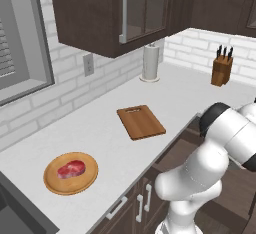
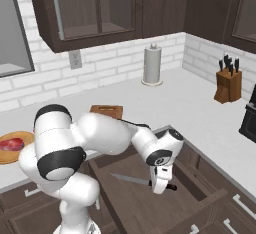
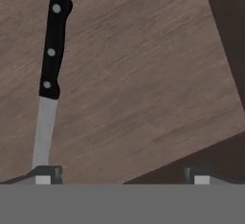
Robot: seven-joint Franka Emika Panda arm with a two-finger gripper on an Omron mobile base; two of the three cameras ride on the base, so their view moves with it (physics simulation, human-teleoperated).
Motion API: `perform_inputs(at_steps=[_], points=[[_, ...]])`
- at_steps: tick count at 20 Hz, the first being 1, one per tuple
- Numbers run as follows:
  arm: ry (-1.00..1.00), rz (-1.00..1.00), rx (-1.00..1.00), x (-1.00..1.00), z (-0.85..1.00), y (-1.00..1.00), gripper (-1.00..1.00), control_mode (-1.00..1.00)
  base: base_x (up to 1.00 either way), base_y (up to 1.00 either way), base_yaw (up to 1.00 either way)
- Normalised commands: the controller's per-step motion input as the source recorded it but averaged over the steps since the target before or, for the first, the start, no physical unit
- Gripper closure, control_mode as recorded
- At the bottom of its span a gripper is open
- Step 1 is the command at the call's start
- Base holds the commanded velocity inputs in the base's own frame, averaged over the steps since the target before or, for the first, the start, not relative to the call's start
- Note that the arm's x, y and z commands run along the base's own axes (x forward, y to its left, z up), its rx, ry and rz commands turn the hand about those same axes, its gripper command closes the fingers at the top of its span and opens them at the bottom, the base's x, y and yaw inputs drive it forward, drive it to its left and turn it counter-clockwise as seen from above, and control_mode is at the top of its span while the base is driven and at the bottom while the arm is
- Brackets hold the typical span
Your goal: Pick up the knife from the drawer and place it on the cutting board. Then place the meat from the plate to the cutting board.
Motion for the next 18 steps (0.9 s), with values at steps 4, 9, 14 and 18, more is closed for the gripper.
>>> perform_inputs(at_steps=[4,9,14,18], points=[[0.0,0.0,0.0,0.32,-0.36,0.0,-1.0,-1.0,0.0,0.0,0.0],[0.0,0.0,0.0,0.32,-0.22,0.0,-1.0,-1.0,0.0,0.0,0.0],[0.01,0.0,0.0,0.3,-0.19,-0.01,-1.0,-1.0,0.0,0.0,0.0],[0.0,0.02,0.0,0.22,-0.24,-0.18,-1.0,-1.0,0.0,0.0,0.0]])
